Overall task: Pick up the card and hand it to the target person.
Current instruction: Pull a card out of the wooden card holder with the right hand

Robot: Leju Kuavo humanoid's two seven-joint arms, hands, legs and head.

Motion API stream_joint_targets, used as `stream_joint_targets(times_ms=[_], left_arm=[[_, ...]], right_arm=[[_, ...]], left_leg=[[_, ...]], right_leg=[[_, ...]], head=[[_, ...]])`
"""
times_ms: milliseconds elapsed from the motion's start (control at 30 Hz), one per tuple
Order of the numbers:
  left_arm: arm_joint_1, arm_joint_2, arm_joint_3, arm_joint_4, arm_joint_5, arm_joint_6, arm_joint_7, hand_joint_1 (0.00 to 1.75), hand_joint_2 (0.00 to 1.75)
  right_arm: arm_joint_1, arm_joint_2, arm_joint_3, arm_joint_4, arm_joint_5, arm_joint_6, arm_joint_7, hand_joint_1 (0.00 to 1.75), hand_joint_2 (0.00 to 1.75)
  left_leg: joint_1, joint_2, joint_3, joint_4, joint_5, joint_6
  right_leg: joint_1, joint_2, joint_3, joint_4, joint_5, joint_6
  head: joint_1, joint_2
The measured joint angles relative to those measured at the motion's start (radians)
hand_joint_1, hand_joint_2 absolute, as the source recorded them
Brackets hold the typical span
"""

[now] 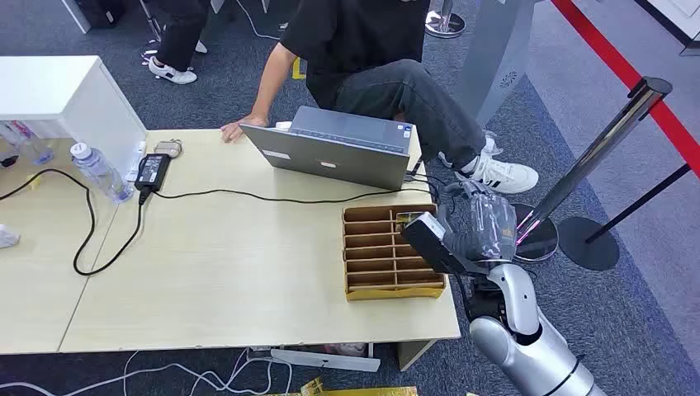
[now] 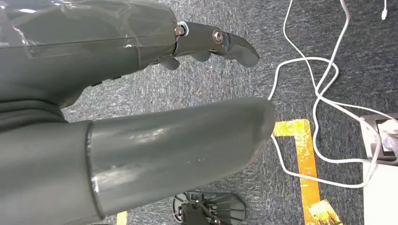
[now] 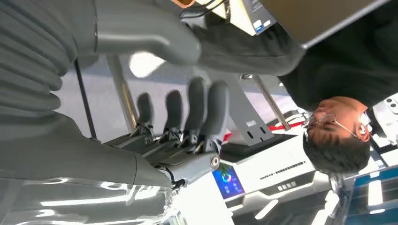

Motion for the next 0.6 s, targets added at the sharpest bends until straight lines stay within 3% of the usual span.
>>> stream_joint_targets(times_ms=[233, 367, 600], left_arm=[[0.0, -0.005, -0.016, 0.0, -0.004, -0.007, 0.004, 0.0, 0.0], [-0.001, -0.007, -0.022, 0.0, -0.007, -0.007, 0.004, 0.0, 0.0], [-0.001, -0.008, -0.025, 0.0, -0.01, -0.008, 0.004, 0.0, 0.0]], right_arm=[[-0.024, 0.0, 0.029, 0.038, 0.038, 0.05, 0.012, 0.37, 1.75], [-0.036, 0.0, 0.048, 0.065, 0.046, 0.075, 0.013, 0.59, 1.75], [-0.048, 0.002, 0.078, 0.113, 0.052, 0.095, 0.014, 0.77, 1.75]], left_leg=[[0.0, 0.0, 0.0, 0.0, 0.0, 0.0], [0.0, 0.0, 0.0, 0.0, 0.0, 0.0], [0.0, 0.0, 0.0, 0.0, 0.0, 0.0]], right_leg=[[0.0, 0.0, 0.0, 0.0, 0.0, 0.0], [0.0, 0.0, 0.0, 0.0, 0.0, 0.0], [0.0, 0.0, 0.0, 0.0, 0.0, 0.0]], head=[[0.0, 0.0], [0.0, 0.0], [0.0, 0.0]])
